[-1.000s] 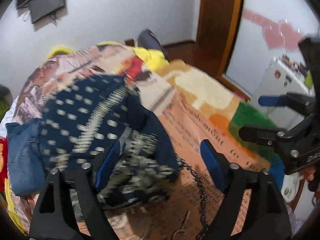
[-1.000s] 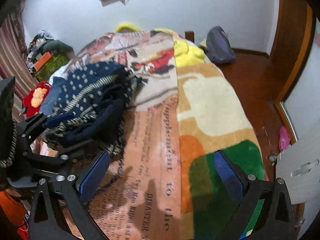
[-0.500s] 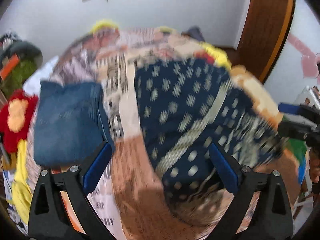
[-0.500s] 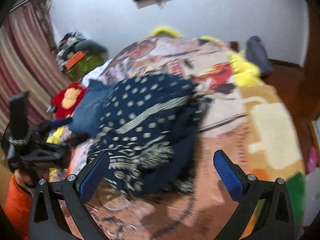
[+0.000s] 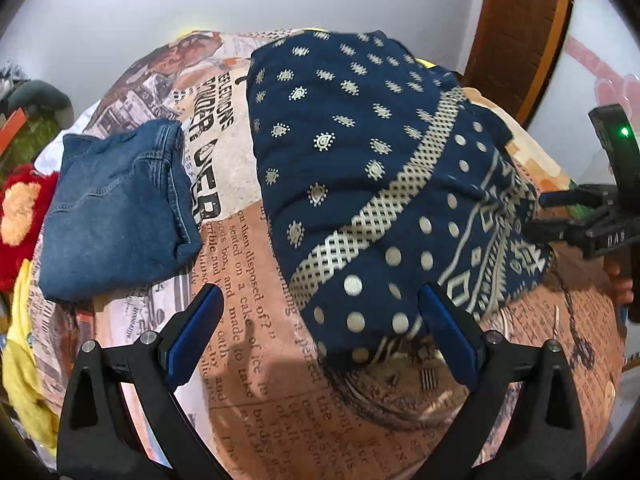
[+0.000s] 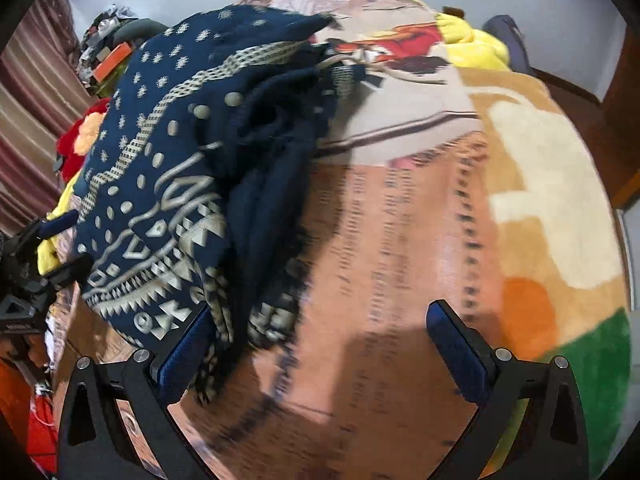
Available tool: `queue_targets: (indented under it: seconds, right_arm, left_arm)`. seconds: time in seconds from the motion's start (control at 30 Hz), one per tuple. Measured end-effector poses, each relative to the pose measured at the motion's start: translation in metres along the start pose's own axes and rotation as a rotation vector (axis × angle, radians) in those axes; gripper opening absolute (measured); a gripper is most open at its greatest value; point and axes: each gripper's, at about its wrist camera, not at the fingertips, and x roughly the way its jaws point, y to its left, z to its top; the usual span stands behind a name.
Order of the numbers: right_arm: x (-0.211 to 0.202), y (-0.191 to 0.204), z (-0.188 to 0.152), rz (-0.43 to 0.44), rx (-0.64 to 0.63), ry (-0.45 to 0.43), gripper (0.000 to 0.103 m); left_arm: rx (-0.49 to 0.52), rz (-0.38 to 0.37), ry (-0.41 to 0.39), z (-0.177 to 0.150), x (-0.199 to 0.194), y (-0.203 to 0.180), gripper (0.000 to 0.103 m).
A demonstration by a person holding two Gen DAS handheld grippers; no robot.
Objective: Fold large clothes
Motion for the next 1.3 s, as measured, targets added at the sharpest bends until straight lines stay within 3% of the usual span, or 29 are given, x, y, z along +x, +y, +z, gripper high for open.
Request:
queue_targets:
  seconds: [0.13, 0.23, 0.4, 0.53, 0.63, 0.73, 0.8, 0.93, 1.07, 1.2, 1.3]
  right_arm:
    - [-0.022, -0.004, 0.003, -0.014, 0.011, -0.02, 0.103]
    - [-0.047, 0.003, 0.017, -0.031, -0.004, -0.092, 0.103]
    - [-0.069, 0.017, 0.054, 0.052, 0.004, -0.189, 0.103]
    - [-0.057, 0.029, 0.086, 0.114, 0.006, -0.205, 0.103]
    - [-0.026, 0.039, 0.109, 0.138, -0.013, -0.169, 0.103]
    - [0.009, 0.04, 0.123, 0.11, -0.024, -0.119, 0.103]
    - [0.034, 0.032, 0.133, 0.092, -0.023, -0.086, 0.103]
    - [0.057, -0.001, 0.145, 0.172, 0.081, -0.056, 0.103]
    - [0.052, -0.018, 0.155, 0.192, 0.14, -0.065, 0.103]
    - [0.024, -0.014, 0.158, 0.062, 0.088, -0.132, 0.103]
    - [-0.003, -0.012, 0.153, 0.105, 0.072, -0.173, 0.103]
  left_arm:
    - [0.05, 0.06, -0.045, 0.004, -0.021, 0.0, 0.099]
    - [0.036, 0.094, -0.092, 0.018, -0.034, 0.011, 0.099]
    - [-0.044, 0.088, -0.139, 0.06, -0.031, 0.039, 0.099]
    - [-0.064, 0.075, -0.14, 0.093, -0.006, 0.051, 0.099]
    - [-0.058, 0.079, -0.122, 0.113, 0.025, 0.058, 0.099]
    - [-0.079, 0.063, -0.104, 0.127, 0.055, 0.066, 0.1]
    - [-0.087, 0.066, -0.113, 0.136, 0.068, 0.07, 0.101]
    - [-0.077, 0.089, -0.129, 0.147, 0.083, 0.069, 0.102]
    - [-0.065, 0.117, -0.149, 0.155, 0.08, 0.067, 0.101]
    - [-0.057, 0.157, -0.191, 0.158, 0.056, 0.067, 0.101]
    - [-0.042, 0.146, -0.215, 0.154, 0.033, 0.066, 0.101]
